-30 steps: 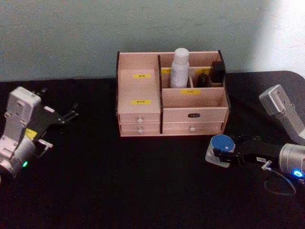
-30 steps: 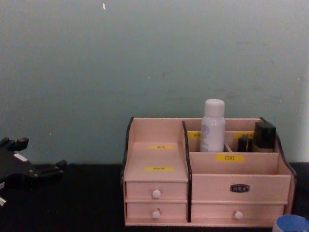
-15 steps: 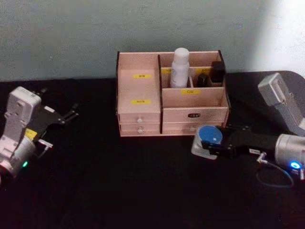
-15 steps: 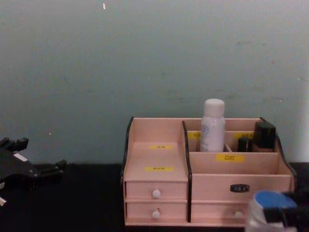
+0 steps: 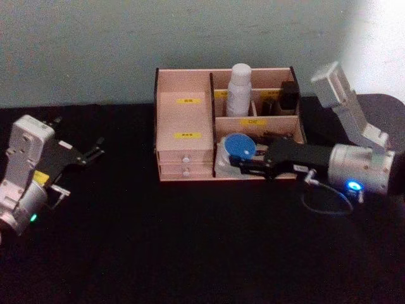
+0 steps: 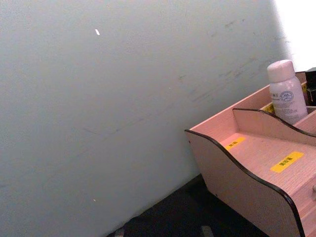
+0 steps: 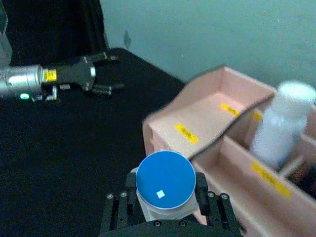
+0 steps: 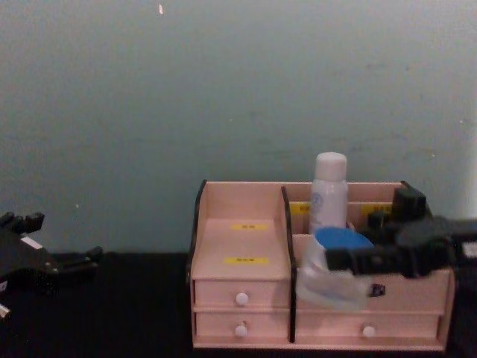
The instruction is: Pick up the facial cleanser and watermelon frost from the table and place them into the tiered storage box.
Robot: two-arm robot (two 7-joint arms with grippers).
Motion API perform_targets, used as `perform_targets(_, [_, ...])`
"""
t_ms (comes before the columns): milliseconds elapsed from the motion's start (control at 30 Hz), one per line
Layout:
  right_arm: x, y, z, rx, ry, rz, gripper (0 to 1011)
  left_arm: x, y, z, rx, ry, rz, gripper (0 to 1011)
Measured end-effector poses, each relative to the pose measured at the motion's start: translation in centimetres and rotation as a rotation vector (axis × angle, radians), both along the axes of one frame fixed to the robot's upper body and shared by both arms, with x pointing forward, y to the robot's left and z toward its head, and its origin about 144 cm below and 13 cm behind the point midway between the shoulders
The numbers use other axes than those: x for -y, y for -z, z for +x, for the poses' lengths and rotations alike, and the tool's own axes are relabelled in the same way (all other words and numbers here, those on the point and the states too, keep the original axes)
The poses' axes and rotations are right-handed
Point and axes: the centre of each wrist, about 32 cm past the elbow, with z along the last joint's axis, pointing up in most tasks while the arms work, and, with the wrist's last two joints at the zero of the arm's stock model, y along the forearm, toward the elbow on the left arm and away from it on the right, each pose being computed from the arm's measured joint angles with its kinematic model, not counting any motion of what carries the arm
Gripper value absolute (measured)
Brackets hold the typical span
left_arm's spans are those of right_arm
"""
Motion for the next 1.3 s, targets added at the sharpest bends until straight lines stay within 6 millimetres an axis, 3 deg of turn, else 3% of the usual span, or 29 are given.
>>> perform_targets(633, [-4.7, -1.1, 6.2, 0.080, -0.062, 0.016, 715, 0.0, 0.0, 0.0, 0.000, 0.000, 0.000, 1001])
perform_targets(1300, [-6.2, 0.2, 10.1, 0.037, -0.041, 0.009, 715, 0.0, 0.0, 0.0, 0.000, 0.000, 0.000, 1001])
